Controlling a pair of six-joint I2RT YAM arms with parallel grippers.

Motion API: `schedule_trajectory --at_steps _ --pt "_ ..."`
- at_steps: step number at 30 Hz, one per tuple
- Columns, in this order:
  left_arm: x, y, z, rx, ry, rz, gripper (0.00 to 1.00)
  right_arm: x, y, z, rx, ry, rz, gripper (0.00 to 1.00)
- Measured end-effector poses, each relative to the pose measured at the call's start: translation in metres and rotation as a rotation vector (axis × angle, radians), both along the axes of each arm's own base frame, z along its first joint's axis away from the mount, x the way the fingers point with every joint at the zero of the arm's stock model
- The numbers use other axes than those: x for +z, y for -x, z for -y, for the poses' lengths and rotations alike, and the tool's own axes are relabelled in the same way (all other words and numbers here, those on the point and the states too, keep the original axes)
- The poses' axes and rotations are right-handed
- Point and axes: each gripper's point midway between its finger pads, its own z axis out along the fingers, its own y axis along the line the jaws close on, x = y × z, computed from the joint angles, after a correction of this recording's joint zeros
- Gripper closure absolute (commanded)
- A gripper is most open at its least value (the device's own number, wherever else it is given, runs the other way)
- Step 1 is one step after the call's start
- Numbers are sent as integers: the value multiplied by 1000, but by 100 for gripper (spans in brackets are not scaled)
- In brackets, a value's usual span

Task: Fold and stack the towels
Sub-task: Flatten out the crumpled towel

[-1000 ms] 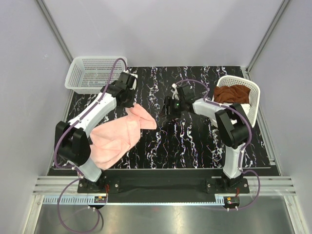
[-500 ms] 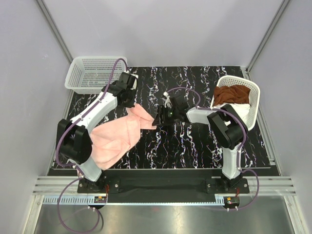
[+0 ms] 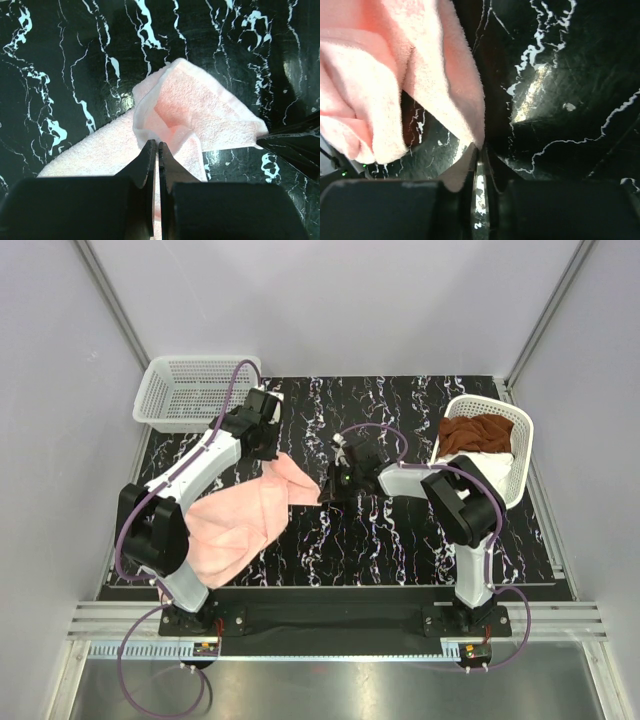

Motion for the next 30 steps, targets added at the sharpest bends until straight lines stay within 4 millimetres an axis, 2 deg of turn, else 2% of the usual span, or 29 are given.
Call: schedule_trajectory --at_steps 1,4,5,7,9,10,12,14,15,16,18,19,20,22,23,25,27,30 --pt "0 -1 1 -1 7 3 100 -2 0 2 -5 12 -1 100" --pt "3 0 5 -8 25 -2 100 1 -8 12 -37 98 29 100" --pt "7 0 6 -12 32 -2 100 6 -12 23 -58 166 46 100" --pt "24 -2 10 -20 55 18 100 19 -15 36 -77 238 67 100" --pt "52 -2 14 -27 94 67 100 57 -26 52 -110 326 130 100" --pt "73 -2 15 -30 120 107 100 85 -32 59 -129 353 177 100" --pt "129 5 17 -43 191 219 100 150 -41 74 -176 376 294 100" --pt "186 18 17 -65 265 339 100 227 -39 93 -230 366 421 100" --pt "222 30 16 -83 316 420 100 261 -34 104 -257 354 480 100" --pt "247 41 15 -100 354 474 100 298 -25 117 -284 336 542 100" --pt "305 75 11 -148 448 605 100 363 0 142 -325 287 651 100" --pt "328 94 9 -175 494 660 100 391 15 155 -339 258 698 100" --pt "345 112 8 -204 538 700 100 411 28 164 -348 235 731 100" --pt "369 148 8 -271 617 752 100 449 58 184 -357 177 801 100" --pt "377 165 9 -309 653 765 100 465 74 192 -350 141 834 100" --pt "387 186 9 -353 695 786 100 483 97 202 -330 97 881 100" --pt "396 196 8 -373 720 802 100 496 120 212 -300 56 933 100" --pt "406 205 14 -418 755 801 100 505 143 215 -238 7 987 100"
